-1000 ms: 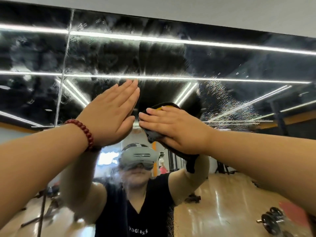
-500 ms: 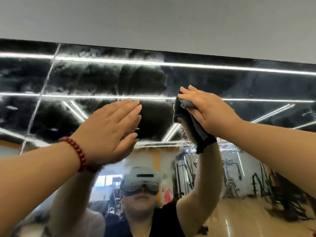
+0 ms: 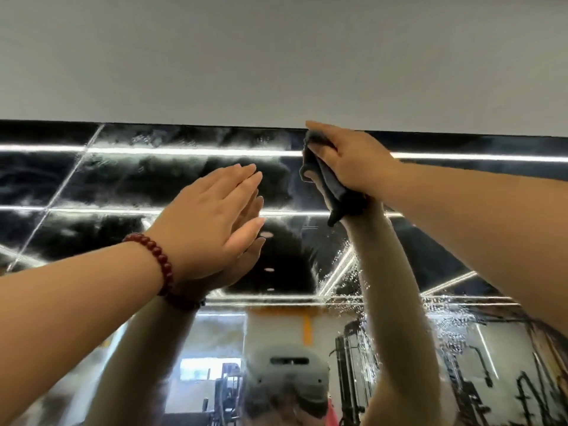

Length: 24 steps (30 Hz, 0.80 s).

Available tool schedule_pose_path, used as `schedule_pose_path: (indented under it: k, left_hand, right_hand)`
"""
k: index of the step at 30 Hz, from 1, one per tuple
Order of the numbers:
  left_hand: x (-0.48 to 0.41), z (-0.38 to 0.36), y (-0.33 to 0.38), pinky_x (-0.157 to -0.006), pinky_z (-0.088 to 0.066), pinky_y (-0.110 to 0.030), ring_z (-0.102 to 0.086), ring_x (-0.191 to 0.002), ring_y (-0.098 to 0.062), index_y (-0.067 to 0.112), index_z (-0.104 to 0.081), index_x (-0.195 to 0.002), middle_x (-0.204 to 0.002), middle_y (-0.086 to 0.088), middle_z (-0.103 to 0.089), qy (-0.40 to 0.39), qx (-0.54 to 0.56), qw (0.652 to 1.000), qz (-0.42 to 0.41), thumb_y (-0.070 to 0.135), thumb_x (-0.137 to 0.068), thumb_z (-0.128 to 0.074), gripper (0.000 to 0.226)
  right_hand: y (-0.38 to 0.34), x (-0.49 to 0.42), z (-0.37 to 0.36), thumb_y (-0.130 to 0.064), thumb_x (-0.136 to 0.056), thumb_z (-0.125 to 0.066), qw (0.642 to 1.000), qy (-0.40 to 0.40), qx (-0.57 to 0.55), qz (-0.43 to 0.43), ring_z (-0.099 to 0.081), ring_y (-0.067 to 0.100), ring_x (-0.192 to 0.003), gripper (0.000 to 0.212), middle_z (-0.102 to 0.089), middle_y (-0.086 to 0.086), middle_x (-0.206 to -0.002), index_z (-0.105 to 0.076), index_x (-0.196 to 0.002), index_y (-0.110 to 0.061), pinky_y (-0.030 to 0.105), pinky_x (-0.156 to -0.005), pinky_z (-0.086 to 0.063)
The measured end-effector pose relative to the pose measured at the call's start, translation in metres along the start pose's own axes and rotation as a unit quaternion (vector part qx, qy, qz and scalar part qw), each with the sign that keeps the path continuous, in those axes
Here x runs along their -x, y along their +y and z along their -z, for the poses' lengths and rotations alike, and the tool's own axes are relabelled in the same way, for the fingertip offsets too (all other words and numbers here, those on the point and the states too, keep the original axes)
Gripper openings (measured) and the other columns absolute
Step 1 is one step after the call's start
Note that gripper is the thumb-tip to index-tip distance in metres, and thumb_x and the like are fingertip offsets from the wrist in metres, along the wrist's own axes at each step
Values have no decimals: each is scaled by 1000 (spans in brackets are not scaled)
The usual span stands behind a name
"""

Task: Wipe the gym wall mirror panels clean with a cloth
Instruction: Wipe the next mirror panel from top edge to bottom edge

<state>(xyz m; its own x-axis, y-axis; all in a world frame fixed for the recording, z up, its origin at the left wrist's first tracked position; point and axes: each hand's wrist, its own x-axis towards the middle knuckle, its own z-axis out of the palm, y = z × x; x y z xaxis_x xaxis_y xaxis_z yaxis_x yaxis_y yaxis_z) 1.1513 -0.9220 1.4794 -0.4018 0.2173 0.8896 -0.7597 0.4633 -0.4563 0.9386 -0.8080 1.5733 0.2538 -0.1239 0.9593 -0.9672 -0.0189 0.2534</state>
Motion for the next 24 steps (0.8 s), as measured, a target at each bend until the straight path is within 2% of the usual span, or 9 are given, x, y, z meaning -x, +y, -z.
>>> schedule_pose_path:
  k: [5, 8, 11, 14, 16, 18, 20, 22, 24]
  left_hand:
    - [-14, 6, -19, -111, 7, -19, -3, -149, -8, 24, -8, -158, -164, 9, -8, -5, 0, 1000, 6, 68, -79, -1, 91]
    - [-17, 8, -26, -110, 6, -17, -3, -148, -6, 26, -9, -158, -164, 11, -8, -5, 13, 1000, 15, 70, -77, -2, 92]
    - [-18, 8, -28, -110, 2, -18, -6, -148, -6, 26, -13, -157, -164, 10, -10, -8, 19, 1000, 8, 70, -78, -4, 92]
    - [-16, 7, -27, -111, 1, -19, -6, -148, -6, 26, -11, -158, -164, 10, -10, -13, 19, 1000, -6, 71, -78, -4, 92]
    - [-14, 9, -26, -110, 3, -17, -3, -147, -4, 27, -9, -158, -163, 13, -7, -32, 20, 999, -7, 72, -76, -1, 94]
    - [-13, 10, -27, -108, 7, -15, -1, -147, -3, 29, -8, -158, -163, 14, -6, -46, 12, 999, -15, 73, -74, 1, 95]
    - [-12, 8, -29, -111, 7, -17, 0, -148, -4, 29, -8, -158, -164, 13, -5, -56, 1, 998, -23, 73, -74, 2, 95]
    - [-12, 4, -31, -114, 6, -20, 1, -149, -5, 29, -5, -158, -164, 14, -2, -65, -12, 997, -30, 74, -74, 4, 95]
    - [-12, 1, -31, -115, 5, -21, 1, -150, -6, 29, -4, -158, -164, 14, -2, -63, -19, 997, -33, 74, -74, 4, 95]
  right_hand:
    - [-6, -48, -2, -40, -105, -40, 997, -54, 36, 33, -44, 26, -134, 45, -49, 2, -148, -40, -149, -29, 30, -104, -33]
    - [-11, -55, -5, -35, -107, -35, 989, -101, 73, 79, -23, 18, -148, 48, -25, -4, -163, -30, -154, -27, 30, -117, -17]
    - [-10, -30, -8, -31, -107, -37, 980, -108, 98, 137, -9, 10, -151, 51, -14, -7, -165, -24, -156, -26, 22, -117, -5]
    - [-6, 8, -14, -31, -106, -38, 957, -125, 106, 238, -5, 1, -148, 52, -13, -11, -162, -24, -156, -23, 9, -113, 4]
    - [-4, 20, -13, -30, -106, -39, 947, -154, 100, 263, -3, -6, -144, 52, -11, -19, -158, -24, -155, -24, 3, -110, 6]
    - [-5, 13, -10, -27, -105, -42, 955, -164, 82, 231, -5, -7, -144, 53, -12, -20, -158, -24, -155, -27, 5, -113, 3]
    - [-8, -9, -6, -26, -105, -42, 976, -137, 62, 155, -10, 1, -147, 53, -16, -14, -162, -24, -156, -28, 17, -119, -2]
    - [-9, -31, -4, -29, -107, -39, 987, -112, 61, 95, -11, 8, -150, 51, -17, -10, -164, -24, -156, -28, 26, -120, -6]
    - [-10, -35, -10, -30, -107, -38, 988, -89, 74, 102, -10, 9, -151, 51, -16, -9, -164, -25, -156, -28, 28, -120, -6]
